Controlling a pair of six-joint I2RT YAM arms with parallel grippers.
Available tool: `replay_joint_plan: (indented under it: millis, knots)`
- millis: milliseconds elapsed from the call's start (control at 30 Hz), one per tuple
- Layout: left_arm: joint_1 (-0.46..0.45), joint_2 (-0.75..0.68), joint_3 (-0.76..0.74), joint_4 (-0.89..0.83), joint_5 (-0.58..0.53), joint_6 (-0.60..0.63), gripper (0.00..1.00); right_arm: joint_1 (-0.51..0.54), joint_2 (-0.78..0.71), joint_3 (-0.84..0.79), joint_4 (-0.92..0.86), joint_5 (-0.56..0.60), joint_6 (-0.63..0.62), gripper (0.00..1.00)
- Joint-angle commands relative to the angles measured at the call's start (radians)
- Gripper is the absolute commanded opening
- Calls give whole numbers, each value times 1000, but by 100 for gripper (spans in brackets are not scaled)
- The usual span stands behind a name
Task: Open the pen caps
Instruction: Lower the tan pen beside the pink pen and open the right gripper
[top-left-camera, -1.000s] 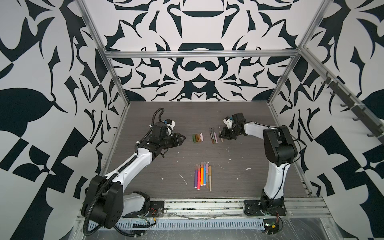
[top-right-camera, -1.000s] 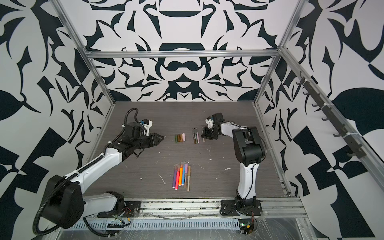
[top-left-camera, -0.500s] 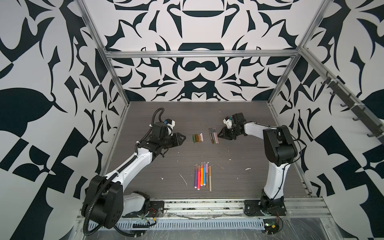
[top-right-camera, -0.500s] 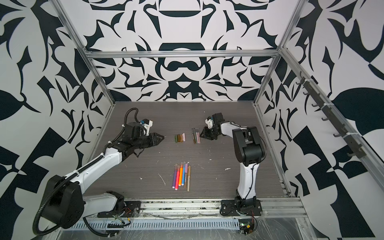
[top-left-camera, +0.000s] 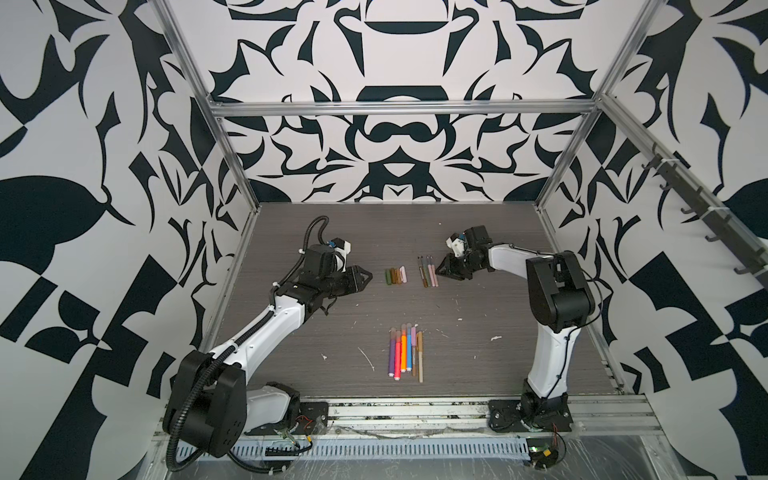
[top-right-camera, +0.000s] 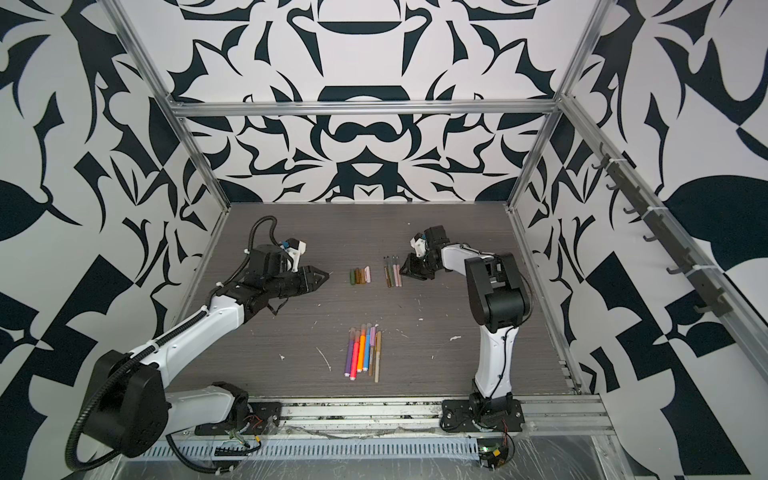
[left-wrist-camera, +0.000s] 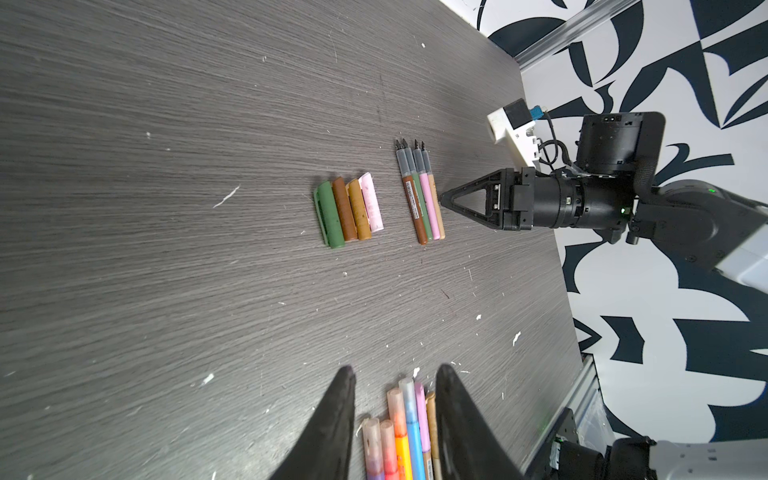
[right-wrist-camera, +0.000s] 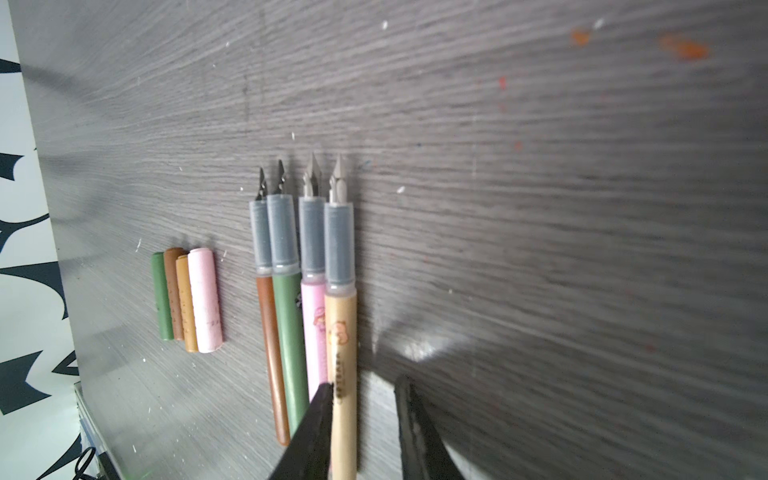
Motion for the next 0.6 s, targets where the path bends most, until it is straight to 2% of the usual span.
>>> replay_joint_plan:
  millis: [0,567]
  knots:
    - [3,-18,33,-10,14,-2,36,7,-26,24,-21,-7,6,30]
    - [2,-23,19,-2,19,-10,36,37,20,46,0,-35,32,29]
